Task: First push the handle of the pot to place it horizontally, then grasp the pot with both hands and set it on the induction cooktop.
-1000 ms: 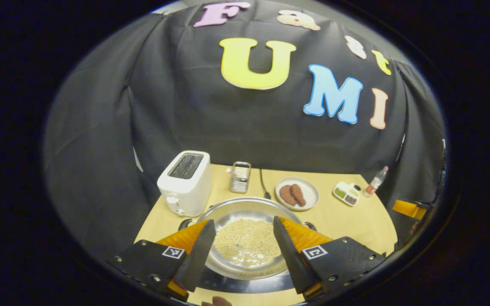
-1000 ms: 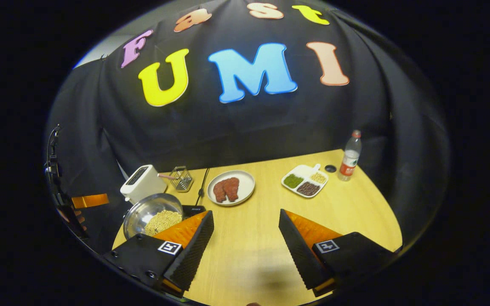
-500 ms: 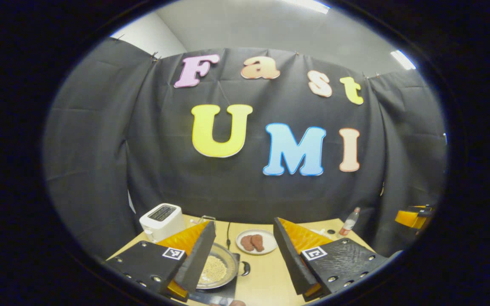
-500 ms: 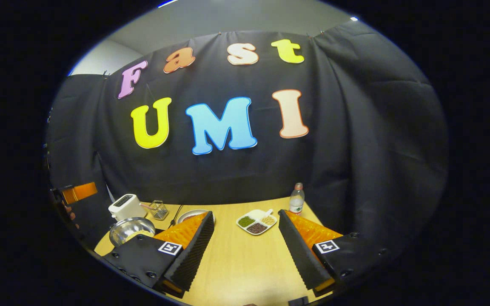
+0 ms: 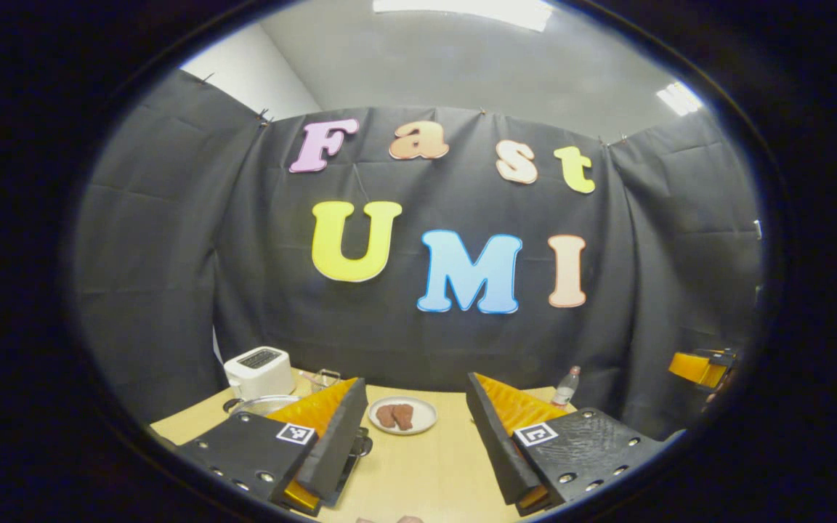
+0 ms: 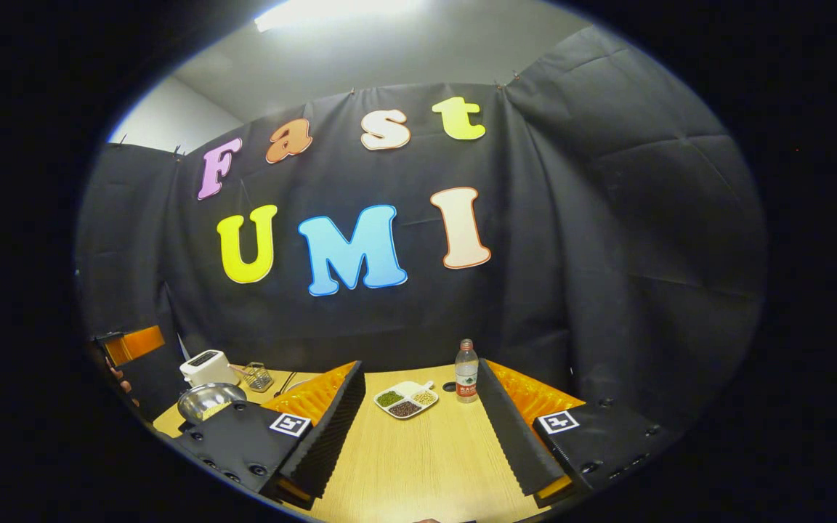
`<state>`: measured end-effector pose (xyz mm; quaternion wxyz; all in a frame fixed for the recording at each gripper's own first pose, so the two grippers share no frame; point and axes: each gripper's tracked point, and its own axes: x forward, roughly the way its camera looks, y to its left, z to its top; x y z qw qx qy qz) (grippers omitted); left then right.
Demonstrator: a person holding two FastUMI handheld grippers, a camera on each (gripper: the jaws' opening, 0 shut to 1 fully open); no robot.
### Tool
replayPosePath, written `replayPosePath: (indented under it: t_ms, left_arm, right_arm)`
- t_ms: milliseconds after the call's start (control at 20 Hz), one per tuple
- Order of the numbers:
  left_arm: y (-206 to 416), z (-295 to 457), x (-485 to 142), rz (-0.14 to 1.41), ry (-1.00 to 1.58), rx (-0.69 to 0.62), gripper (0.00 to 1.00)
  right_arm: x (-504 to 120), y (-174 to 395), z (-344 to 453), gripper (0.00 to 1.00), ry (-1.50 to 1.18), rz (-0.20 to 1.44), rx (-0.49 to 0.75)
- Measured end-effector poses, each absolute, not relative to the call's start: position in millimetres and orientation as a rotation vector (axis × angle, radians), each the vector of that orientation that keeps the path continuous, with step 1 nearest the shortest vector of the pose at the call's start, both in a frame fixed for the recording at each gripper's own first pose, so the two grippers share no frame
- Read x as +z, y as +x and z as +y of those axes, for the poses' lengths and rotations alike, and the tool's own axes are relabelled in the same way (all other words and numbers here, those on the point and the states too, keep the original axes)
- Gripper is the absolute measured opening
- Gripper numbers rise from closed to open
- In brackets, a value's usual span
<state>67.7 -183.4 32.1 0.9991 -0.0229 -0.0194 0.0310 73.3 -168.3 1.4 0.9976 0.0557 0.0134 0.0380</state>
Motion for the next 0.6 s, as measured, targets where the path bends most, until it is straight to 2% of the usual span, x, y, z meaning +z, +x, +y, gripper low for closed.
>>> replayPosePath:
  t_ms: [200,550,600]
  left_arm:
    - [44.3,-189.1,19.9,-0.03,-0.012,0.098,0.8]
    - [30.2,-181.3,14.0,-0.022,-0.009,0.064,0.81]
    - [26.6,-171.2,11.9,-0.022,-0.013,0.065,0.81]
  right_arm:
    - [-15.4,67.7,-171.3,0.98,0.078,0.041,0.088]
    - [-13.9,52.2,-140.5,0.98,0.027,0.007,0.084]
    - [-11.9,50.4,-135.2,0.92,0.018,-0.003,0.083]
